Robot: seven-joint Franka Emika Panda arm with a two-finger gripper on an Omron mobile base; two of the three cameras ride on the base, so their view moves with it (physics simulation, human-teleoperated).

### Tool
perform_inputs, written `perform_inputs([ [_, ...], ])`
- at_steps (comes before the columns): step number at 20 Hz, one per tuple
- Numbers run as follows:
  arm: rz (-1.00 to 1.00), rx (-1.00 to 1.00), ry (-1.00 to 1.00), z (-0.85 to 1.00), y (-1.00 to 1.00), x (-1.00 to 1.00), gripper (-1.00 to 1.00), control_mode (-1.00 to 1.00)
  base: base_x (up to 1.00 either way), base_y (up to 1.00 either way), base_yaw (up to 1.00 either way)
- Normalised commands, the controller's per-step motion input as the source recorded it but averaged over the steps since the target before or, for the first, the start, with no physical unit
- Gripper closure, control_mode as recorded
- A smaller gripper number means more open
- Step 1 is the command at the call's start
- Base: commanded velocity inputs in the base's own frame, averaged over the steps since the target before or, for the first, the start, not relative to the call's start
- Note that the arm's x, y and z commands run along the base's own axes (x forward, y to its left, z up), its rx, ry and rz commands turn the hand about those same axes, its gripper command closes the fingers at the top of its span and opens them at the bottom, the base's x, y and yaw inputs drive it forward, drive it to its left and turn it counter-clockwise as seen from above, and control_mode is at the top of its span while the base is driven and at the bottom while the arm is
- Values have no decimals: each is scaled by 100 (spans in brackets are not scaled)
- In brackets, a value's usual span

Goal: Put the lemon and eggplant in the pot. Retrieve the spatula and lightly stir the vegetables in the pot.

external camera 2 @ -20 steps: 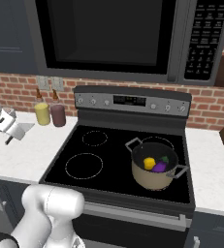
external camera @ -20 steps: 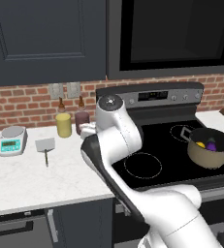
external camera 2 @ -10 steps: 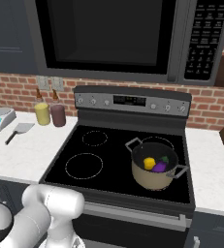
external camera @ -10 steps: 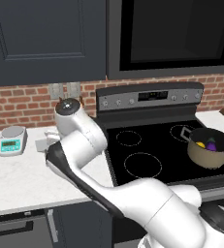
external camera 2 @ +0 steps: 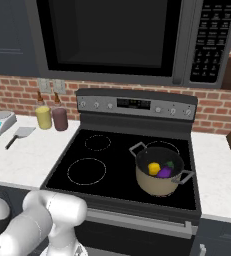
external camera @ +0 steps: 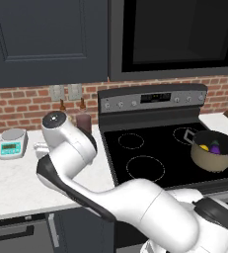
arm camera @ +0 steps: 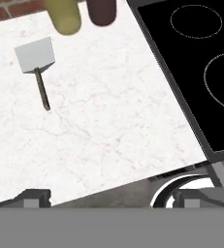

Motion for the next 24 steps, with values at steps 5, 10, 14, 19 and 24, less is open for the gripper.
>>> perform_inputs([
  [5,6,1,0,-35,3,26,-100,-100,0,0,0],
  [10,7,2,0,-25,9,39,-100,-100,0,0,0],
  [14,7,0,0,-26,23,41,-100,-100,0,0,0],
  [19,5,0,0,-26,39,33,-100,-100,0,0,0],
  [24,4,-1,-1,-26,35,23,-100,-100,0,0,0],
])
